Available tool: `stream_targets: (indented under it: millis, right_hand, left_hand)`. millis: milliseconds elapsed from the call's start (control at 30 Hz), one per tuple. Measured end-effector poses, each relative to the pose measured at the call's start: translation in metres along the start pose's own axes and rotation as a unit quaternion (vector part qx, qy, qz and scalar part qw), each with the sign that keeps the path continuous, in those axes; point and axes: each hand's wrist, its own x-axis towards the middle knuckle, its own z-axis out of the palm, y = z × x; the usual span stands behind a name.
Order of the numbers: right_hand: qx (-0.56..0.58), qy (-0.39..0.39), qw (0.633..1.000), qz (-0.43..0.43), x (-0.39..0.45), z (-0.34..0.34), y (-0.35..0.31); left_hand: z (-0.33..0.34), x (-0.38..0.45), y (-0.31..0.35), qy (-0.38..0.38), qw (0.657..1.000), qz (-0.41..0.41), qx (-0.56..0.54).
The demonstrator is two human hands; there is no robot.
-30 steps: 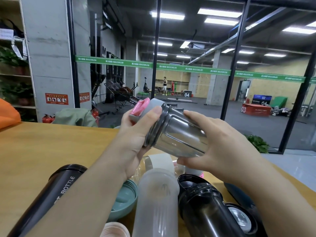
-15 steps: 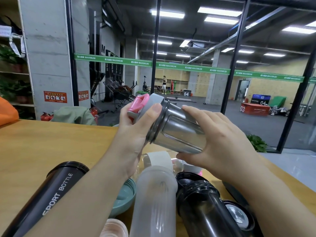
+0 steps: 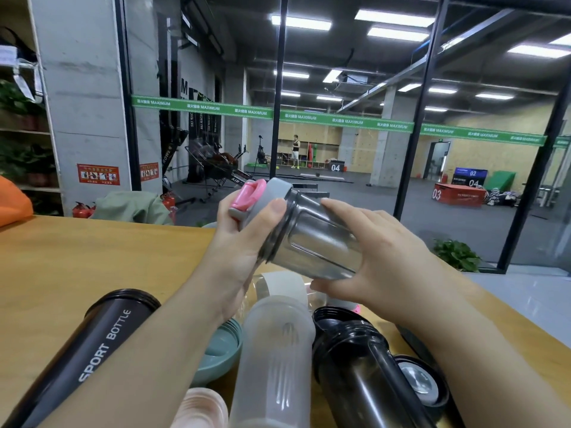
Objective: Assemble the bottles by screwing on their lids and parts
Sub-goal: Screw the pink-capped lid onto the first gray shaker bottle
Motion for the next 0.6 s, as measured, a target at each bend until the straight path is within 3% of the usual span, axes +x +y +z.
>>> stream_targets:
  millis: [600]
  right_hand:
    - [0.236, -0.084, 0.968, 0.015, -0.003, -0.014, 0.010]
  left_hand:
    - [-0.026, 0.006, -0.002, -0.133, 0.981, 0.080, 0.116]
